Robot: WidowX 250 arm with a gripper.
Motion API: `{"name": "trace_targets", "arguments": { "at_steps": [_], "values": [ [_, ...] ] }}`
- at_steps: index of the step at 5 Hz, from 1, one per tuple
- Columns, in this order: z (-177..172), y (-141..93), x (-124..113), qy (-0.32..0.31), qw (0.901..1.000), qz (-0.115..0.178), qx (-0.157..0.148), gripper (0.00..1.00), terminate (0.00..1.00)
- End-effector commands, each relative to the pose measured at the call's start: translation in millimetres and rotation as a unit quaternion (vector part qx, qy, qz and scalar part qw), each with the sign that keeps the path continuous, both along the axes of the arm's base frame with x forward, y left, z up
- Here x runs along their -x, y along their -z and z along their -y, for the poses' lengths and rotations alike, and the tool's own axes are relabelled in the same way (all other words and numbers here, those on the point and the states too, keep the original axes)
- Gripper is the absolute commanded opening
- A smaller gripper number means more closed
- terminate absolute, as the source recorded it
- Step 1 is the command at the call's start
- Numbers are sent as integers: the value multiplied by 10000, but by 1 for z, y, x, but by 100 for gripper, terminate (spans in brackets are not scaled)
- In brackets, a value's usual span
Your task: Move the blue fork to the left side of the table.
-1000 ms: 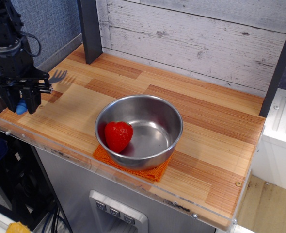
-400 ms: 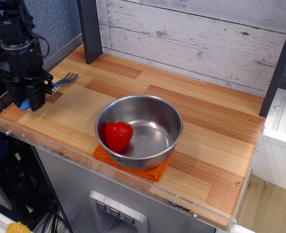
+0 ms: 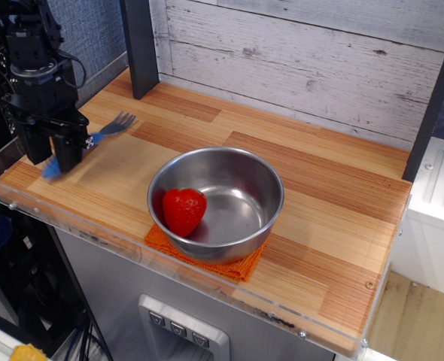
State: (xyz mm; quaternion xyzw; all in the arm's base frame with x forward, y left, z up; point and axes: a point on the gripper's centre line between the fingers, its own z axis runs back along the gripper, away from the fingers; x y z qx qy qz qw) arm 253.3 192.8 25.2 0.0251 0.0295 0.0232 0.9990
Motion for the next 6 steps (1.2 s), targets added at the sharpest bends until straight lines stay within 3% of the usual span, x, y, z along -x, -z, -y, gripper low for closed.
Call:
{"name": "trace_targets", "arguments": {
  "at_steps": [1,2,3,4,5,6],
  "values": [
    [-9,-62,8,-243,9976,537,-370,100,0],
    [-14,-105,19,-1091,9893,963,-98,100,0],
    [0,-132,19,-1156,9846,1313,-38,100,0],
    [28,-139,3,-646,9867,1449,349,100,0],
    [67,-142,-21,422,9877,1408,525,100,0],
    [97,-147,-36,939,9843,1403,513,100,0]
  ]
}}
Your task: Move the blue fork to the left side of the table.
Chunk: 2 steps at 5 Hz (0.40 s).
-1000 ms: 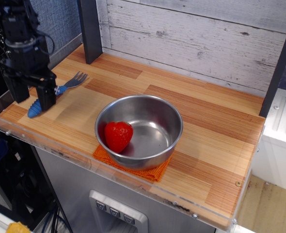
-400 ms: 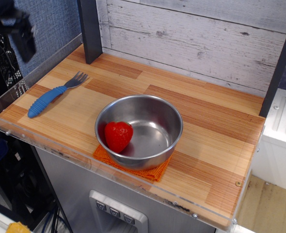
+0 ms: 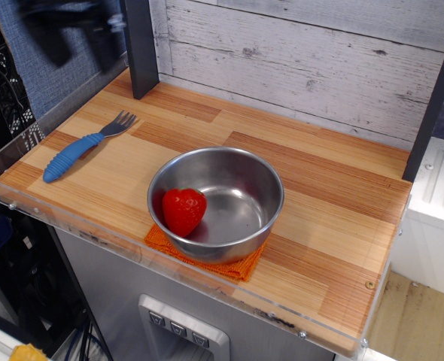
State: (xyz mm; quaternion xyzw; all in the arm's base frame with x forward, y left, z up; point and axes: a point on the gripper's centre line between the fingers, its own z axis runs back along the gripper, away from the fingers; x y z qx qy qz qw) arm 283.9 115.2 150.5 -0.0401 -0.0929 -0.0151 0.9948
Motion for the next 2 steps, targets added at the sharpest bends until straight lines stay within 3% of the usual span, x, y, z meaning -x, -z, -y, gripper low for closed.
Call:
{"name": "trace_targets", "arguments": {
  "at_steps": [1,2],
  "values": [
    [38,-30,-9,516,9980,272,-260,100,0],
    [47,-34,-6,222,9983,251,-476,100,0]
  ]
}}
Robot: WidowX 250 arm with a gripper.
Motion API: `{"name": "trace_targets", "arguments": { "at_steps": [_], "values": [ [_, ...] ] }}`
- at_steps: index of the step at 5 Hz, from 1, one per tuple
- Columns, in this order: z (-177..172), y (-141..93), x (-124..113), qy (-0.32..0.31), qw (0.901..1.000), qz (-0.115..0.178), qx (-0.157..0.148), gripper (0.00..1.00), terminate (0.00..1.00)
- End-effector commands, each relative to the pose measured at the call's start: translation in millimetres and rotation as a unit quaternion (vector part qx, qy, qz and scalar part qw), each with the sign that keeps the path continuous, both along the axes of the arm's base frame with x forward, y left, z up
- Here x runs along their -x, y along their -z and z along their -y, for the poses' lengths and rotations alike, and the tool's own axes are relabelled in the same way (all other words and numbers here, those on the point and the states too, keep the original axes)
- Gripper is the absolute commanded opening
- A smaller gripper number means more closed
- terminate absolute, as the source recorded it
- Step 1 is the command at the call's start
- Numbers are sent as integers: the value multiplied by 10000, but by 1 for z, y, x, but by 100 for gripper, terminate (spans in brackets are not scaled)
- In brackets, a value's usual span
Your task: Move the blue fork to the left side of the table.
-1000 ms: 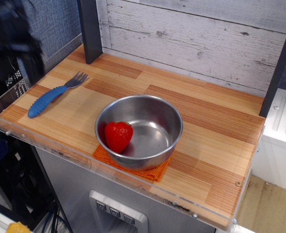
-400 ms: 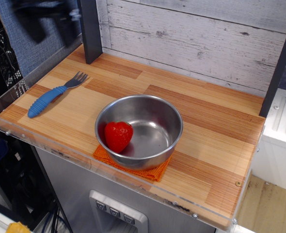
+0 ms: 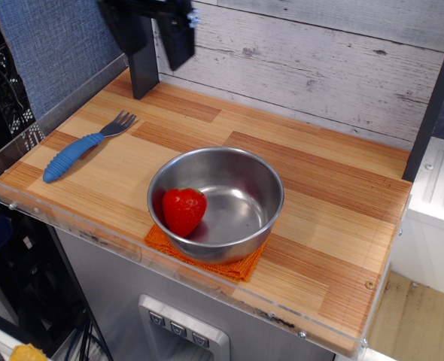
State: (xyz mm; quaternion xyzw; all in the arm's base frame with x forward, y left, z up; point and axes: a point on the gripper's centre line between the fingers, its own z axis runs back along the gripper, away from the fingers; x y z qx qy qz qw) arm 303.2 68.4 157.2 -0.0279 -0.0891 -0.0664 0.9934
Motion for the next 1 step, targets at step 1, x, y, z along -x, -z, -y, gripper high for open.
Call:
{"name": "trace_targets", "arguments": {
  "at_steps": [1],
  "values": [
    [9,-28,19,-679,9962,194,-516,100,100]
  ]
}}
